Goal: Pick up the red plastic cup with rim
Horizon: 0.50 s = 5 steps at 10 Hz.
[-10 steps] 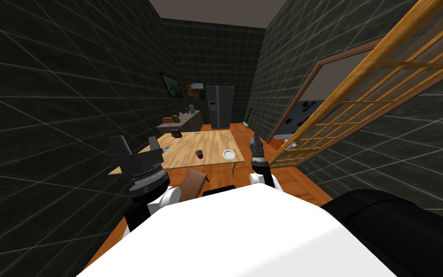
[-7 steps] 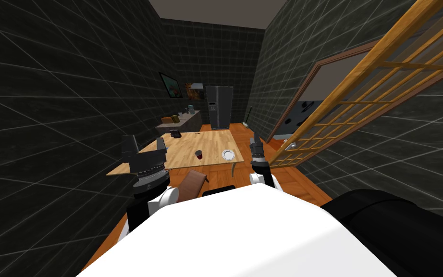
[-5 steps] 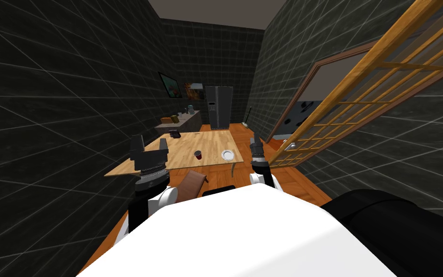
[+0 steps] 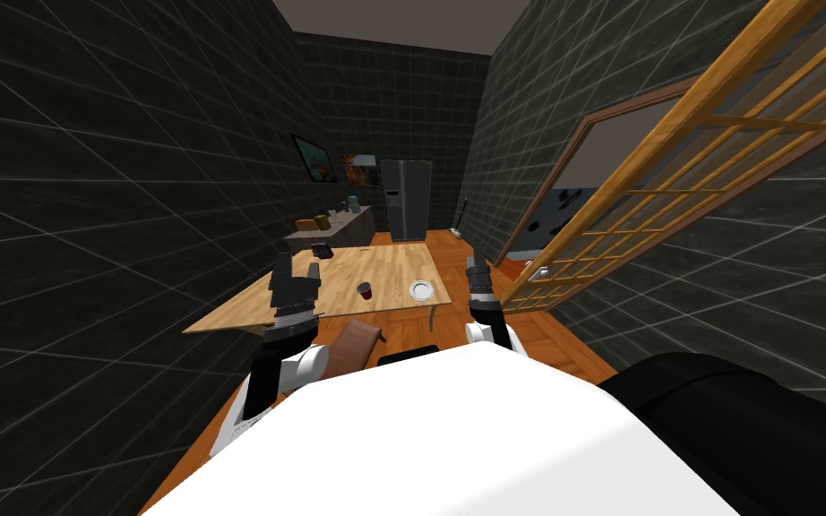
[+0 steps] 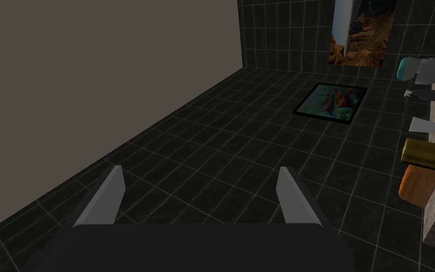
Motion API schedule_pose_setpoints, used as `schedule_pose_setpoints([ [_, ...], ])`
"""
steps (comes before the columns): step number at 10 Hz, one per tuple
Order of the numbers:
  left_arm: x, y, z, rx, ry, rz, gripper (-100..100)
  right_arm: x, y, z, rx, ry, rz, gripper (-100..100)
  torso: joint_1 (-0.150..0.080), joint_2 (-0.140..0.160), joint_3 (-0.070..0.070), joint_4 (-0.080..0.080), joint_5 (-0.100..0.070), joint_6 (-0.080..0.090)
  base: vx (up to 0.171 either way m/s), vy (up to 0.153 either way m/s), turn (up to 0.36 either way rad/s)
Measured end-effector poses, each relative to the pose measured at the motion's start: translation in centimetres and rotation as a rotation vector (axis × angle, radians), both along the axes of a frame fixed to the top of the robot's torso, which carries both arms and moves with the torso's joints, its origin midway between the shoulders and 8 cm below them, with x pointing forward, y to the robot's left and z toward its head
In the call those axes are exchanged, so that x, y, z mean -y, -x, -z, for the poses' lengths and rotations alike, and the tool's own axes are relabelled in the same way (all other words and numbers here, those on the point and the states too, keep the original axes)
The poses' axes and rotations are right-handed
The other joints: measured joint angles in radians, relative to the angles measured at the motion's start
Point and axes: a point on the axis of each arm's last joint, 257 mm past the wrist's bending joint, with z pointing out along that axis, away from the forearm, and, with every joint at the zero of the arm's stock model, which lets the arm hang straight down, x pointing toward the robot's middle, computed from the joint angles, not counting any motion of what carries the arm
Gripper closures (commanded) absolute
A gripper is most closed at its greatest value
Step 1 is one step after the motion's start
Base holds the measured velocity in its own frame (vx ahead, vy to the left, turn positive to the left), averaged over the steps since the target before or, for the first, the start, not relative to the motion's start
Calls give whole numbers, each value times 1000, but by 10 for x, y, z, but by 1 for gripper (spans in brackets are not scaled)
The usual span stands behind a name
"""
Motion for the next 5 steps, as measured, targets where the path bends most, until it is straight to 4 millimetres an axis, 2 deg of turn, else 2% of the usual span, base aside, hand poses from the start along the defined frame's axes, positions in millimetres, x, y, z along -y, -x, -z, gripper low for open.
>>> schedule_pose_setpoints([
  [5,-20,-32,33,-132,-15,-44,-100,0,0,0,0,0,0,0,0,0,0,0,0,0,20,-42,-14],
])
